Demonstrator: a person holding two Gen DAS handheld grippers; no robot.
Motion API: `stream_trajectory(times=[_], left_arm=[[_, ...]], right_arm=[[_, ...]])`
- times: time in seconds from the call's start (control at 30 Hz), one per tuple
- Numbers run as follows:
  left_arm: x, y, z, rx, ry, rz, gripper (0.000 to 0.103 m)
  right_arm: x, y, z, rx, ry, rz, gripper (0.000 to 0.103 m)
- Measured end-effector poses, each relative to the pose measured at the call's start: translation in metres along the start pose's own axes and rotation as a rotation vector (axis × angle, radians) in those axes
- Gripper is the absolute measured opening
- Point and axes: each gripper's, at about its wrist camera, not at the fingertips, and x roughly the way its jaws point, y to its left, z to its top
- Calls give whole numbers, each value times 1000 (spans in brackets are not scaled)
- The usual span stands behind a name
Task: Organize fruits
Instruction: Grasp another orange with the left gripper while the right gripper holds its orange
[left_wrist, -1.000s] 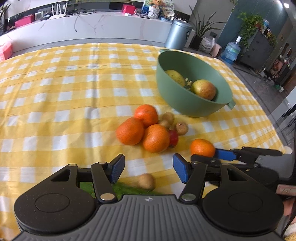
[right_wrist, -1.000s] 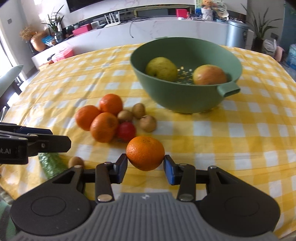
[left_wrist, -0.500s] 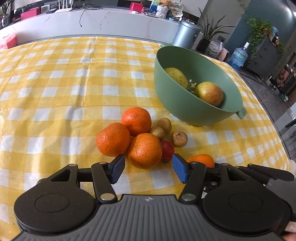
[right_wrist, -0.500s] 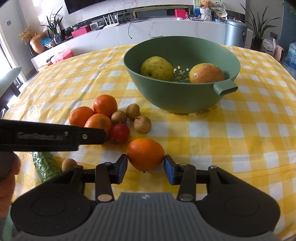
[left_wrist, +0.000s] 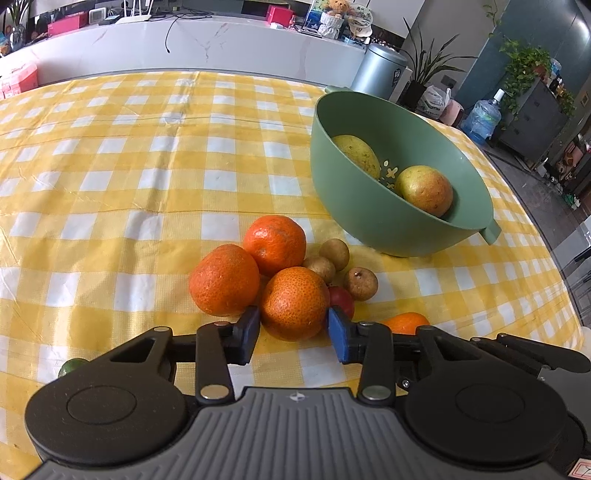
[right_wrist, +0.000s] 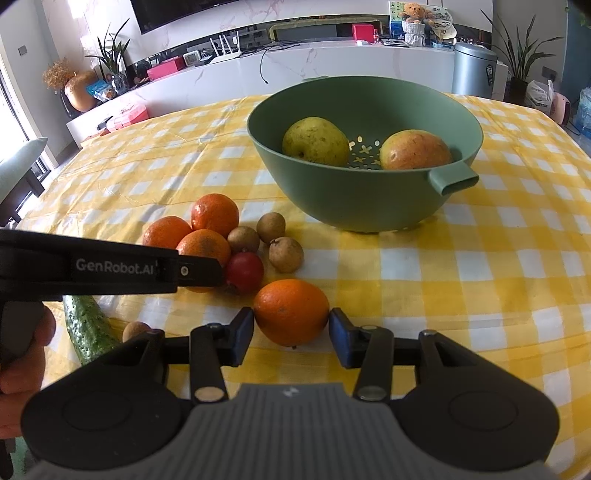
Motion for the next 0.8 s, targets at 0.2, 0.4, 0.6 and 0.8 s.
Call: stream_trajectory(times=[0.2, 0.4, 0.6, 0.8], left_arm=[[-7, 1, -2, -6, -8, 3, 43], [-16, 4, -5, -12, -11, -4, 42], [-20, 1, -10, 9, 39, -9, 42], [-15, 0, -8, 8, 51, -2, 46]], right_arm=[[-2, -1, -1, 7, -4, -1, 41], [-8, 2, 0, -9, -19, 7, 41], [-13, 5, -2, -25, -11, 7, 41], [-11, 4, -6, -25, 3, 6, 41]])
